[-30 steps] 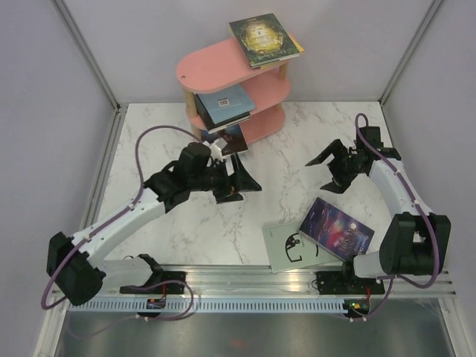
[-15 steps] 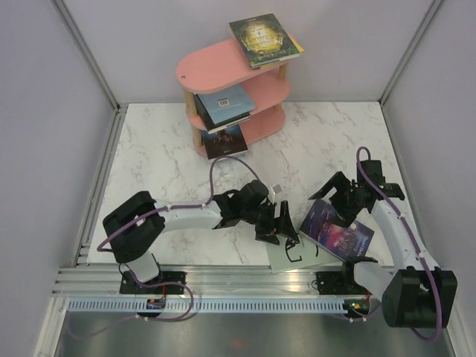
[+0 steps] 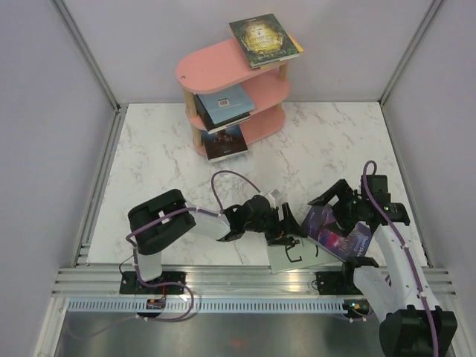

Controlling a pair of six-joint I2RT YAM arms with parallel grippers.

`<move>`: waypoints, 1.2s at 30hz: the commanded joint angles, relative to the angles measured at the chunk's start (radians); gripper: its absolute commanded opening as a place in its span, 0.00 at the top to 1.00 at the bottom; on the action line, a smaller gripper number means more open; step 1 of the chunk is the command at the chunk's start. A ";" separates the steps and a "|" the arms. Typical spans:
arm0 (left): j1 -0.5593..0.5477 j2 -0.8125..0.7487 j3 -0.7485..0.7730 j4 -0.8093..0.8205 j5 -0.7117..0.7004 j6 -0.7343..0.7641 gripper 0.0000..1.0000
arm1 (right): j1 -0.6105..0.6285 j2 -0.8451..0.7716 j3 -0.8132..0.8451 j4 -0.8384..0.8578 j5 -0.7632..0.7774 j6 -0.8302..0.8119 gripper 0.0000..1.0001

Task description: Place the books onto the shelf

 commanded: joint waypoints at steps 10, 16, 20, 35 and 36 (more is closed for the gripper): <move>-0.045 0.167 0.113 -0.035 -0.199 -0.089 0.17 | -0.002 -0.046 0.067 -0.038 -0.024 0.009 0.02; -0.045 0.236 0.194 -0.039 -0.194 -0.083 0.28 | -0.002 -0.058 0.074 -0.054 -0.024 0.006 0.02; -0.045 0.270 0.233 0.006 -0.183 -0.083 0.62 | -0.002 -0.058 0.079 -0.063 -0.021 -0.005 0.02; 0.101 -0.035 -0.112 0.114 -0.064 0.004 0.98 | -0.003 0.155 0.353 0.054 -0.089 -0.080 0.02; 0.116 -0.071 -0.135 0.114 -0.041 0.019 0.98 | -0.002 0.169 0.360 0.069 -0.113 -0.077 0.02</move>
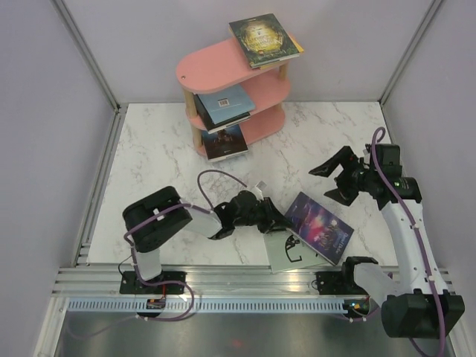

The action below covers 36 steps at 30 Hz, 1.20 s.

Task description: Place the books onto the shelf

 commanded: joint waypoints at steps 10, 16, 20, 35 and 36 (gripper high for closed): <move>0.172 -0.614 -0.150 -0.468 0.251 0.479 0.98 | 0.139 0.167 -0.004 0.367 -0.291 -0.033 0.02; 0.319 -0.913 -0.105 -0.739 0.337 0.566 0.98 | 0.201 0.190 -0.103 0.576 -0.400 -0.004 0.02; 0.425 -1.021 -0.062 -0.862 0.389 0.580 0.98 | 0.251 0.189 -0.161 0.801 -0.477 0.119 0.02; 0.689 -1.100 0.073 -0.982 0.572 0.571 0.98 | 0.321 0.212 -0.224 0.977 -0.535 0.128 0.02; 0.704 -1.100 0.080 -0.982 0.590 0.568 0.98 | 0.322 0.210 -0.224 0.972 -0.534 0.121 0.02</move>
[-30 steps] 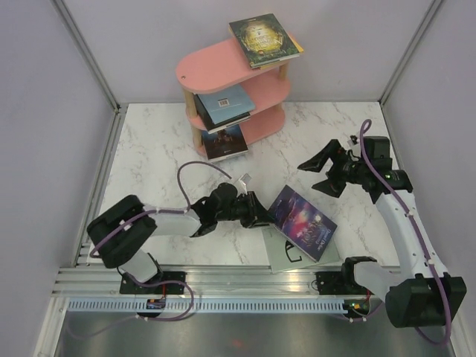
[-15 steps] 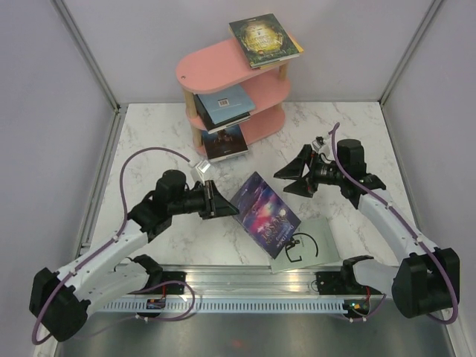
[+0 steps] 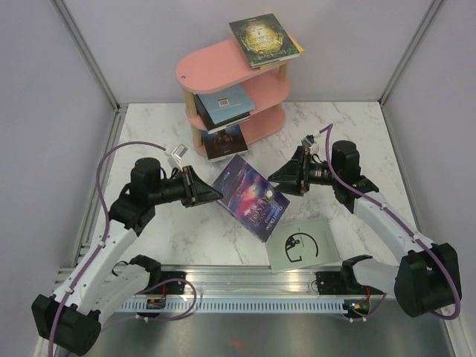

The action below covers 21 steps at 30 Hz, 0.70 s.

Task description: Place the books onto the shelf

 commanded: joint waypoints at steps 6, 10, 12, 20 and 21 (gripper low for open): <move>0.132 -0.027 0.126 0.097 0.249 0.006 0.98 | 0.005 -0.010 -0.007 0.010 -0.001 -0.046 0.02; 0.160 -0.027 0.143 0.105 0.291 -0.006 0.98 | 0.004 -0.001 0.004 -0.038 0.058 -0.087 0.02; 0.168 -0.033 0.149 0.105 0.301 -0.014 0.98 | 0.004 0.013 0.006 -0.038 0.081 -0.089 0.02; 0.174 -0.074 0.172 0.059 0.307 -0.020 0.98 | 0.001 0.056 0.078 -0.187 0.153 -0.191 0.02; 0.175 -0.079 0.171 0.053 0.302 -0.020 0.98 | 0.002 0.065 0.084 -0.216 0.158 -0.202 0.02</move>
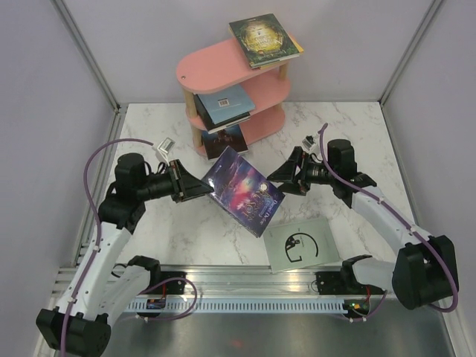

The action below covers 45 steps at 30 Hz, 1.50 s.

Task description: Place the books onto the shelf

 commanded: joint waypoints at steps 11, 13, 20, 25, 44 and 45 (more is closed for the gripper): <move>-0.001 -0.055 0.090 0.098 0.076 -0.014 0.98 | 0.002 -0.034 0.044 0.055 -0.046 0.038 0.02; -0.001 -0.045 0.079 0.127 0.067 -0.020 0.98 | 0.002 -0.051 0.015 0.158 -0.076 0.163 0.02; -0.001 0.004 0.039 0.270 0.044 -0.105 0.98 | 0.014 -0.067 -0.123 0.857 -0.133 0.670 0.06; 0.003 0.044 0.030 0.397 0.037 -0.171 0.98 | 0.048 -0.077 -0.141 0.836 -0.152 0.643 0.11; 0.075 0.064 0.010 0.643 0.085 -0.369 0.98 | 0.092 -0.084 -0.014 0.122 -0.107 0.103 0.16; 0.075 0.058 0.001 0.644 0.058 -0.372 0.98 | 0.097 -0.087 -0.011 0.137 -0.115 0.113 0.16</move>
